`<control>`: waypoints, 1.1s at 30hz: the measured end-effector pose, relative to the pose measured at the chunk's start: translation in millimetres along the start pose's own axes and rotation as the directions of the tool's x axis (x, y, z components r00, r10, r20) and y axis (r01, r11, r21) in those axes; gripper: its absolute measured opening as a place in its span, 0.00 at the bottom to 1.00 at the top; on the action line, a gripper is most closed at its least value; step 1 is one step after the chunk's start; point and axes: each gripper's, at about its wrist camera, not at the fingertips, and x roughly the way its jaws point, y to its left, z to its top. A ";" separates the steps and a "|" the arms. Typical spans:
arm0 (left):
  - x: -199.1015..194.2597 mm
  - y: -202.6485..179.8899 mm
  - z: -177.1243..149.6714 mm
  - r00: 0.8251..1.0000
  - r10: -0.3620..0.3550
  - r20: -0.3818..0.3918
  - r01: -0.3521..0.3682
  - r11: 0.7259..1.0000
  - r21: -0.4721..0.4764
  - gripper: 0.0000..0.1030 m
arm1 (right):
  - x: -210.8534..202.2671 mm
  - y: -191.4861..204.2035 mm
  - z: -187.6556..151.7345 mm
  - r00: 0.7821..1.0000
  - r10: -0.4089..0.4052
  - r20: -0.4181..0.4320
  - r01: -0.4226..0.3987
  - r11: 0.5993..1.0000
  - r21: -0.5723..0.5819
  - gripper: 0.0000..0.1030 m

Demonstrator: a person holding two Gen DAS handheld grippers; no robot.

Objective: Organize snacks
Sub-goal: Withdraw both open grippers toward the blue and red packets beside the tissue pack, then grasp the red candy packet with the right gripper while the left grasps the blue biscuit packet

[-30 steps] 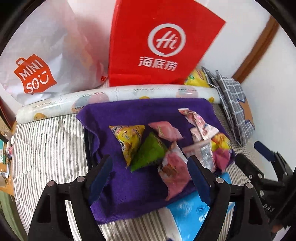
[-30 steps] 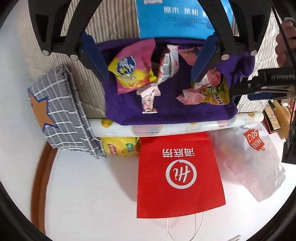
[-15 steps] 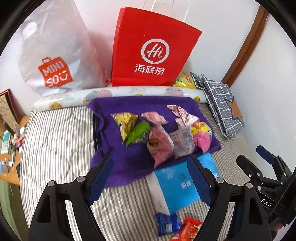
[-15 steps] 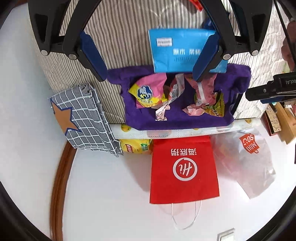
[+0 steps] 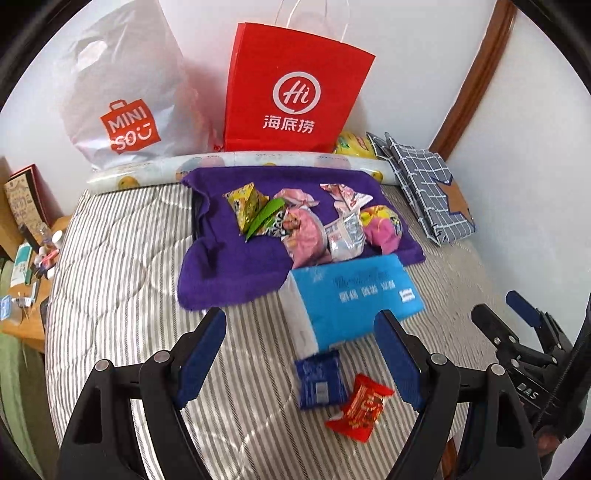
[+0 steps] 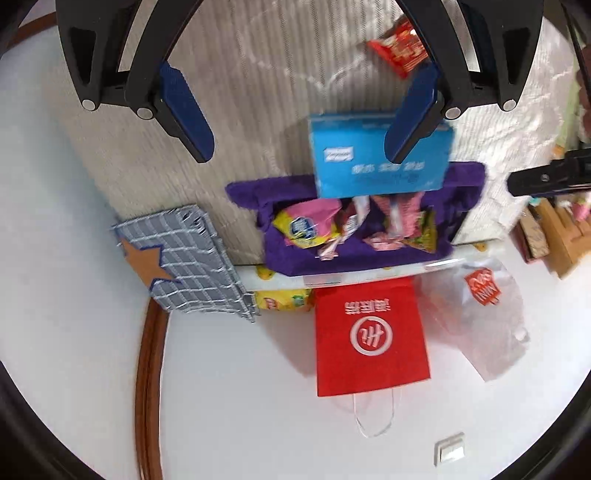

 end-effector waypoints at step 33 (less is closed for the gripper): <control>21.7 43.2 -63.4 0.996 0.056 -0.069 -0.058 0.998 -0.017 0.80 | 54.3 55.2 -94.4 0.915 0.248 -0.319 -0.179 0.957 0.228 0.61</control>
